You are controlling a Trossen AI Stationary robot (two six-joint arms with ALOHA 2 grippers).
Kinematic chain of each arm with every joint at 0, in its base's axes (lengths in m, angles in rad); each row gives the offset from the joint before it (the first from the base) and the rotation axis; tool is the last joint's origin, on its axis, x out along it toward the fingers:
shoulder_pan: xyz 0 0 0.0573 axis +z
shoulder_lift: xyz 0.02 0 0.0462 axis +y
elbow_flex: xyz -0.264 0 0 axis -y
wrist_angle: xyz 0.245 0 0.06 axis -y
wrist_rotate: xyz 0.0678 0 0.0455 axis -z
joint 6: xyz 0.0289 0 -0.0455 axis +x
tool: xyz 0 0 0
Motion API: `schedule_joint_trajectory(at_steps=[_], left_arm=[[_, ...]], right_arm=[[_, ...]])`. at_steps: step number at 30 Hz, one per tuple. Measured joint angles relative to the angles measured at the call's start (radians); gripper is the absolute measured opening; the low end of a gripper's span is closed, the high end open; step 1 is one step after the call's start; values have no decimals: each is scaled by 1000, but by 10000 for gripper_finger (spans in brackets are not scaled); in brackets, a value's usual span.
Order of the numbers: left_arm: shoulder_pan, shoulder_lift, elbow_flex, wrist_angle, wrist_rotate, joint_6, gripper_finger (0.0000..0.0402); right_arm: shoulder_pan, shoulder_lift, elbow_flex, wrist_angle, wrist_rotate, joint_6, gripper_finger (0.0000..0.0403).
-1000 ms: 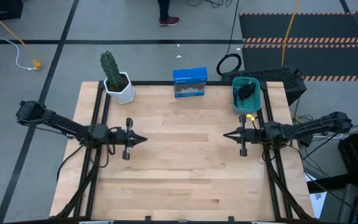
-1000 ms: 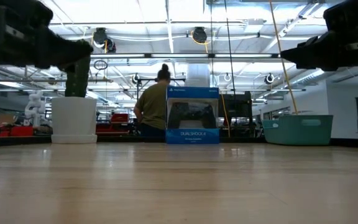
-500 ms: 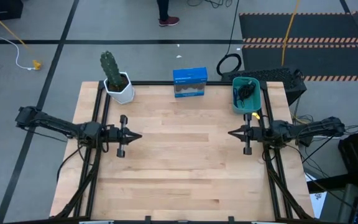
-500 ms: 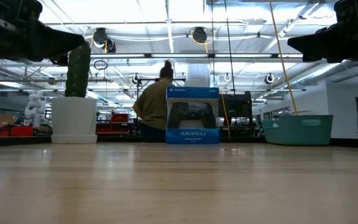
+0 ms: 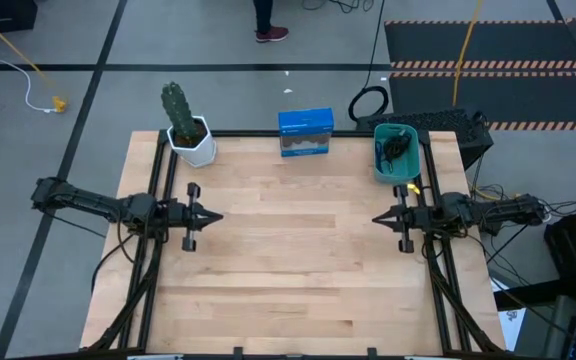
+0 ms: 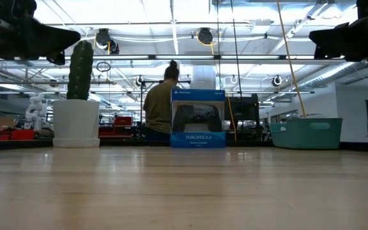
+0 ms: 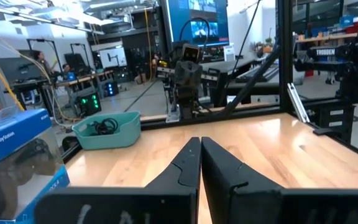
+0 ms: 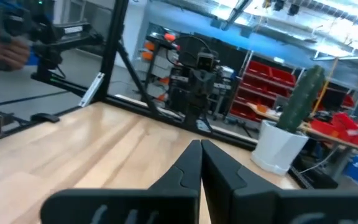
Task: Pick and place USB-C Cables
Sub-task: Return to Home Position
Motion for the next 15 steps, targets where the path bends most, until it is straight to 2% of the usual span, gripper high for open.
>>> schedule_joint_trajectory(at_steps=[4, 8, 15], left_arm=[[0, 0, 0, -10, 0, 1, 5], [0, 0, 0, -9, 0, -12, 10], [0, 0, 0, -8, -1, -59, 4]], right_arm=[[-22, 0, 0, -4, -51, 26, 0], [-42, 0, 0, -8, -71, 53, 0], [-86, 0, 0, 5, -8, 79, 0]])
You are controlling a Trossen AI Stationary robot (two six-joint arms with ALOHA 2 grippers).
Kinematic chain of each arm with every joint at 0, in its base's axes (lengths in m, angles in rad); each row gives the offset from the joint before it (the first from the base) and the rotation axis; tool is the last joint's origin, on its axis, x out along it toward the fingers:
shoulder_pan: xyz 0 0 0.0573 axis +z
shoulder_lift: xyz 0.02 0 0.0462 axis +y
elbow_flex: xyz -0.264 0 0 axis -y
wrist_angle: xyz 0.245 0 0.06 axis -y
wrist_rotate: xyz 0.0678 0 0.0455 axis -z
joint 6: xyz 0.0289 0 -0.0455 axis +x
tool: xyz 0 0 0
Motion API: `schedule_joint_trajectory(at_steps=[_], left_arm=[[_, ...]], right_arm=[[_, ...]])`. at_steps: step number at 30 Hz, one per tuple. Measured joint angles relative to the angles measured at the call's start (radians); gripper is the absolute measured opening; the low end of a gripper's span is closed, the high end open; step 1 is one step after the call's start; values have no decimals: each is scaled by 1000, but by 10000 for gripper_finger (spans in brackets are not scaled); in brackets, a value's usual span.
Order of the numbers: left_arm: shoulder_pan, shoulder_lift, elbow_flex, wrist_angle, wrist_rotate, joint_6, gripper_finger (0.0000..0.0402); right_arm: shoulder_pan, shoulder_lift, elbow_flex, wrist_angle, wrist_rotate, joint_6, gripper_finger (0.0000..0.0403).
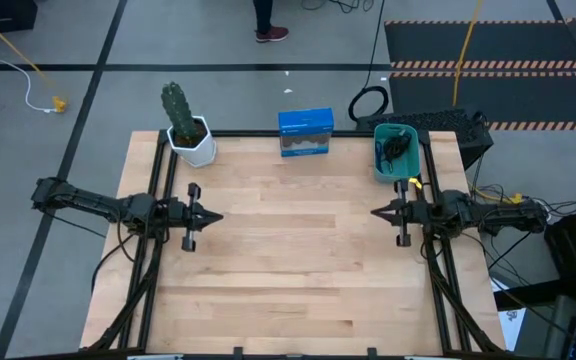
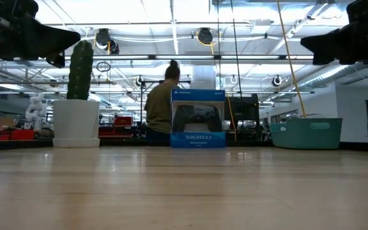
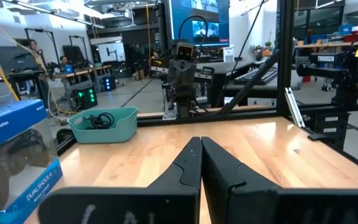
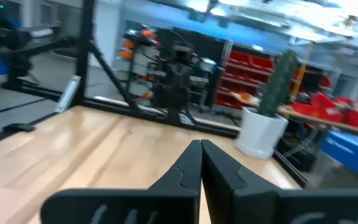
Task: Pick and place USB-C Cables
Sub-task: Return to Home Position
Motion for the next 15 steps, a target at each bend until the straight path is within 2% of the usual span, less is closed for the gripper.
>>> schedule_joint_trajectory(at_steps=[5, 11, 15], left_arm=[[0, 0, 0, 0, -1, -2, 12], [0, 0, 0, -34, -6, -7, 4], [0, 0, 0, -81, -6, -38, 12]], right_arm=[[-9, 0, 0, -53, 90, 32, 0], [-9, 3, 0, -78, 93, 66, 0], [-9, 3, 0, -77, 94, 137, 0]])
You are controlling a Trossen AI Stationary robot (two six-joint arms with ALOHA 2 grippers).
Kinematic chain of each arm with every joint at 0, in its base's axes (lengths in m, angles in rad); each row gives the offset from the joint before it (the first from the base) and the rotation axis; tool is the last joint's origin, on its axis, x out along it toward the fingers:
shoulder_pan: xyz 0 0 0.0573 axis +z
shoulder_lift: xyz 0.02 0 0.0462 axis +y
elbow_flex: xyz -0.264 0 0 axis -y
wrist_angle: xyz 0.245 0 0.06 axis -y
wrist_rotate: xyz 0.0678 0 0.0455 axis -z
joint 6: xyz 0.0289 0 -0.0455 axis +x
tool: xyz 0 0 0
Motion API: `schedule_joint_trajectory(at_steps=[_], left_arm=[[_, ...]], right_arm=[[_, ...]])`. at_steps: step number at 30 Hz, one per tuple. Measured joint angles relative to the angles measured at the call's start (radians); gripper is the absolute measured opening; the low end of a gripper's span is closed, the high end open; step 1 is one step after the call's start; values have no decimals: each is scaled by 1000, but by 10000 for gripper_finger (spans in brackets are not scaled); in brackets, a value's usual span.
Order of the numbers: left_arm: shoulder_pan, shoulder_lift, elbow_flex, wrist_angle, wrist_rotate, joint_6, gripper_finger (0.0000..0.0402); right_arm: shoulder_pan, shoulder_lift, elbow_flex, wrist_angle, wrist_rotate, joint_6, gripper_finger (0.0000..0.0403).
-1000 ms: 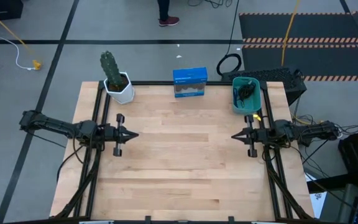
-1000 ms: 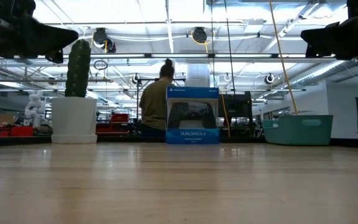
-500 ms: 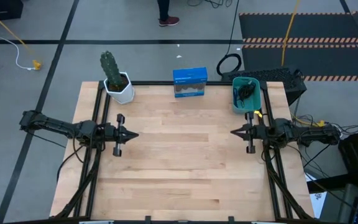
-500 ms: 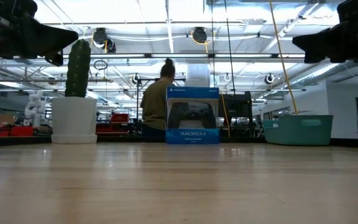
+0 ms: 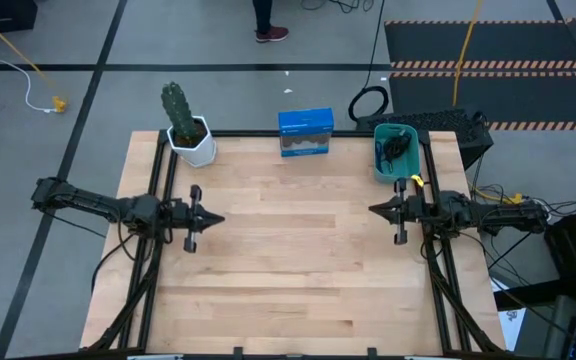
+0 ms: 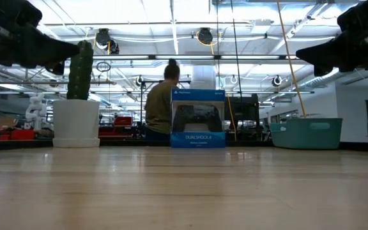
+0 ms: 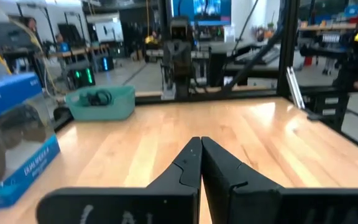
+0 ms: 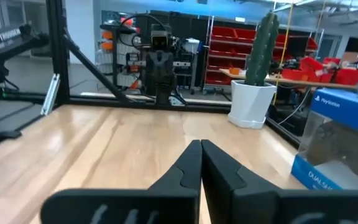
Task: Pick and place USB-C Cables
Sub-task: Return to Home Position
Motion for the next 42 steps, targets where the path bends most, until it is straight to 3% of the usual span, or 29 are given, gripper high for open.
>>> schedule_joint_trajectory(at_steps=[7, 20, 42], left_arm=[[0, 0, 0, -73, 0, -14, 4], [40, -26, 0, -33, 8, 59, 12], [98, -295, 0, -276, 42, 80, 4]], right_arm=[[0, 0, 0, 0, 0, 22, 0], [0, 0, 0, -3, 0, 20, 0], [0, 1, 0, -4, 0, 20, 0]])
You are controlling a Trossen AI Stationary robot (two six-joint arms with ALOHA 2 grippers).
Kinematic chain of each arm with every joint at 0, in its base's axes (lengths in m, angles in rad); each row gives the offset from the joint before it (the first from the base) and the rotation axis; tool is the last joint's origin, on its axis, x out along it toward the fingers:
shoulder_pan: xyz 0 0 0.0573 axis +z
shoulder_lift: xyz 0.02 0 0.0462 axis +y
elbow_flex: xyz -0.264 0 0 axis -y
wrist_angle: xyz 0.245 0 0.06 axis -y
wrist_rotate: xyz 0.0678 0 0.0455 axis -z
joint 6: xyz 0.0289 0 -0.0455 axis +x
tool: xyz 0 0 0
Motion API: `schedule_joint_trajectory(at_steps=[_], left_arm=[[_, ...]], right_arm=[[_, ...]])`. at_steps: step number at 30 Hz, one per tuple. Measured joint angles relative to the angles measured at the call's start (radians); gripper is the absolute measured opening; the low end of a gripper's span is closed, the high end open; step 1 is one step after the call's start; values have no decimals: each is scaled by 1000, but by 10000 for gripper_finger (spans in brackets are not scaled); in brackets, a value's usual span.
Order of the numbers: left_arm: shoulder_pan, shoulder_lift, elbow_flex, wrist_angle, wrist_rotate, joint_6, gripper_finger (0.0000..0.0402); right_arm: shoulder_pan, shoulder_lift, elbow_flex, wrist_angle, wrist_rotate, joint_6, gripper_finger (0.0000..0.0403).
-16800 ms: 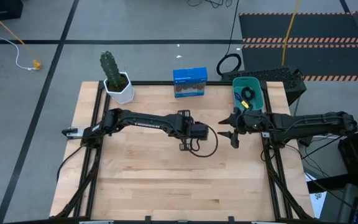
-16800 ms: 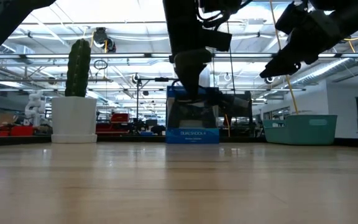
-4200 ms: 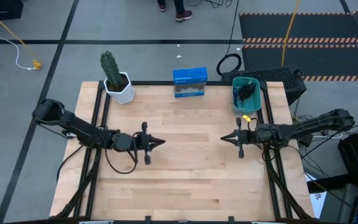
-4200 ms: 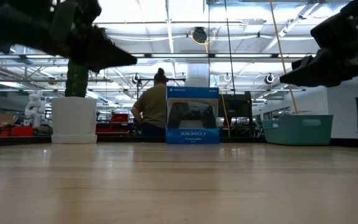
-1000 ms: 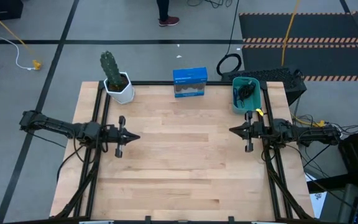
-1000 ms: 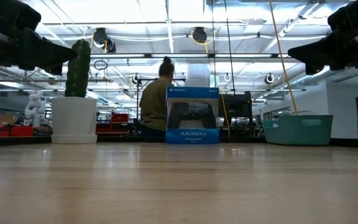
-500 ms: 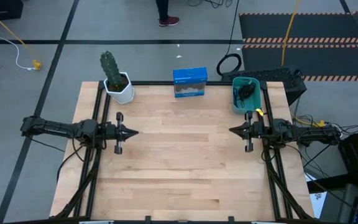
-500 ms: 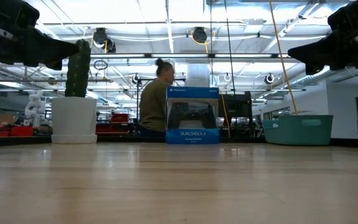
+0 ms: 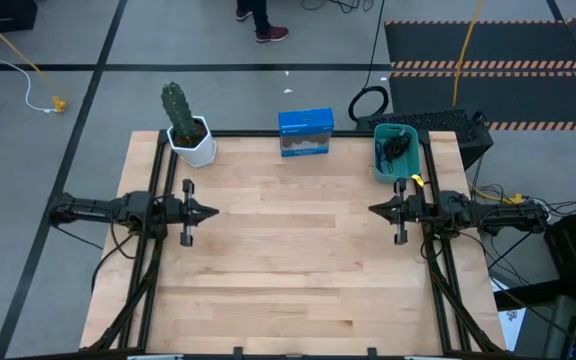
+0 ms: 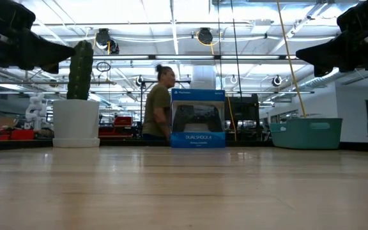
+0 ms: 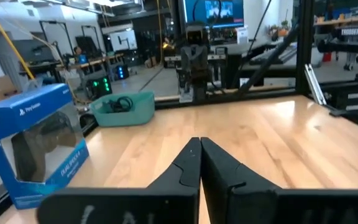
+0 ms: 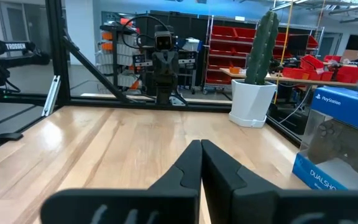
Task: Pick and place USB-C Cables
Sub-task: Return to Home Position
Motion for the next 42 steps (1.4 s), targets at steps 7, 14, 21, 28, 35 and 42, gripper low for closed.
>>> schedule_joint_trajectory(at_steps=[7, 14, 21, 28, 35, 42], left_arm=[[0, -28, 2, -24, -4, -16, 12], [1, -28, 2, -22, -3, 29, 6], [1, -27, 1, -23, -3, 13, 20], [1, -22, 1, -24, 0, -44, 21], [1, -22, -1, -8, -1, -46, 21], [1, -22, -1, -1, -1, -47, 21]], right_arm=[[0, 0, 0, 0, 0, 0, 0], [0, 0, 0, 0, 0, 0, 0], [0, 0, 0, 0, 0, 0, 0], [0, 0, 0, 0, 0, 0, 0], [0, 0, 0, 0, 0, 0, 0], [0, 0, 0, 0, 0, 0, 0]])
